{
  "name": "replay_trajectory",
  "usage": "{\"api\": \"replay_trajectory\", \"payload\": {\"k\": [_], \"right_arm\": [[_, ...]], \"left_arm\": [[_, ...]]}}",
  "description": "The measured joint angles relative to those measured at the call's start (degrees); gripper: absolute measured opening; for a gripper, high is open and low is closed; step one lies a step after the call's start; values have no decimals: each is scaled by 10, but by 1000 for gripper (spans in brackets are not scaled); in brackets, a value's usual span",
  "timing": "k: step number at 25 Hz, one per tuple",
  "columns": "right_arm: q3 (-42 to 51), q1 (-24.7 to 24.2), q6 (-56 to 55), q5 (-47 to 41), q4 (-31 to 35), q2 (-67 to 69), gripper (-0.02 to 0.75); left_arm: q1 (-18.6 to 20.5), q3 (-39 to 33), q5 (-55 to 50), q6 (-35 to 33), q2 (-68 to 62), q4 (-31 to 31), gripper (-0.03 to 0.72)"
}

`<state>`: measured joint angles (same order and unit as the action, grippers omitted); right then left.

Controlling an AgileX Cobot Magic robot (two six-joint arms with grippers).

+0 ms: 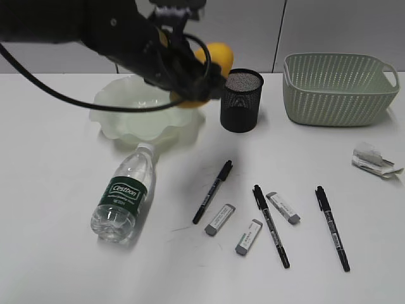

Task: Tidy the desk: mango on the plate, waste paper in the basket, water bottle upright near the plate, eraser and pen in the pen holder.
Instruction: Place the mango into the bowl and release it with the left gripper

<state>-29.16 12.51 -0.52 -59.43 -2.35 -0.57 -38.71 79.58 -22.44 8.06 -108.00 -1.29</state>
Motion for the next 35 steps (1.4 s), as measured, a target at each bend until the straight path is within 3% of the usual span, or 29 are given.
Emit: {"api": "replay_trajectory", "payload": {"k": [4,8,11,21,25,28,31,35], "right_arm": [[0,0,0,0,0,0,268],[0,0,0,0,0,0,268],[0,0,0,0,0,0,268],[0,0,0,0,0,0,268],[0,0,0,0,0,0,268],[0,0,0,0,0,0,268],[0,0,0,0,0,0,268],[0,0,0,0,0,0,268]], "left_arm": [[36,4,75,-1,24,-17,554],[111,4,90,-1,-30,-17,554],[139,3,102,0,-77,-17,554],[141,3,115,0,-111,-17,657],[141,3,74,0,-95,-21,645],[141,-1,23,-1,-41,-24,589],[141,-51,0,-3,62,-31,541],[139,-184,-34,-13,270,-51,526]]}}
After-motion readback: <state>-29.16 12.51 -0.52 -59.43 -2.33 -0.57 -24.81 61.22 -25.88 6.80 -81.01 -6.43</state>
